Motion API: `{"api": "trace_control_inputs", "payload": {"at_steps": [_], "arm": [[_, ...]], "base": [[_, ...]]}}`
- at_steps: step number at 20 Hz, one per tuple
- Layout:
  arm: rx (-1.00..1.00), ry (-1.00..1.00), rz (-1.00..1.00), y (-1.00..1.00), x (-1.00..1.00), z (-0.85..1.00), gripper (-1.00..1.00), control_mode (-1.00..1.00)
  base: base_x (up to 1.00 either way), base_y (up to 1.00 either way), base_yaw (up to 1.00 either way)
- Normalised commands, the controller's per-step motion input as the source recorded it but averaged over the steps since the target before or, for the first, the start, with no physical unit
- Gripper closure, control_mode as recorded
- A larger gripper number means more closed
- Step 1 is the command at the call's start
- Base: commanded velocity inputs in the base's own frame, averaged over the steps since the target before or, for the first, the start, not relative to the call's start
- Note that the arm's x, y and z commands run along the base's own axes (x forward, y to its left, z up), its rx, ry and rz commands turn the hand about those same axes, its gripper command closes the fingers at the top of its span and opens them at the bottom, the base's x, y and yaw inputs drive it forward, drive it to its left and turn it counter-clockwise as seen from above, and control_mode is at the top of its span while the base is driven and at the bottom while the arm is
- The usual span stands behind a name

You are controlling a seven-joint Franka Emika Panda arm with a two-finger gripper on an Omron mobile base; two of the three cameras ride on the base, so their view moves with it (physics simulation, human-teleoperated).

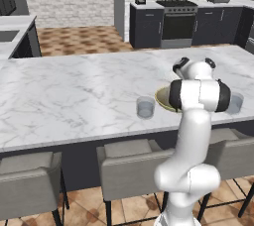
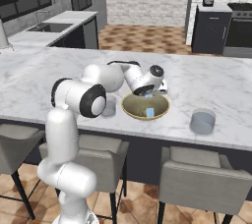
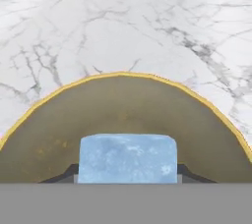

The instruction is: There are four ice cubes in the ice bowl. Place two ice cubes in each glass of water.

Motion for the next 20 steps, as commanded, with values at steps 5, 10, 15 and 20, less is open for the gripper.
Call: {"api": "trace_control_inputs", "payload": {"at_steps": [5, 10, 15, 20], "arm": [[0.20, 0.20, -0.27, -0.05, -0.57, 0.68, 1.00, -1.00], [0.28, 0.21, -0.30, -0.10, -0.91, 0.51, 1.00, -1.00], [0.22, 0.02, -0.34, -0.02, -0.87, 0.55, 1.00, -1.00], [0.01, -0.02, -0.44, 0.00, -0.63, 0.21, 1.00, -1.00]], "base": [[0.00, 0.00, 0.00], [0.00, 0.00, 0.00], [0.00, 0.00, 0.00], [0.00, 0.00, 0.00]]}}
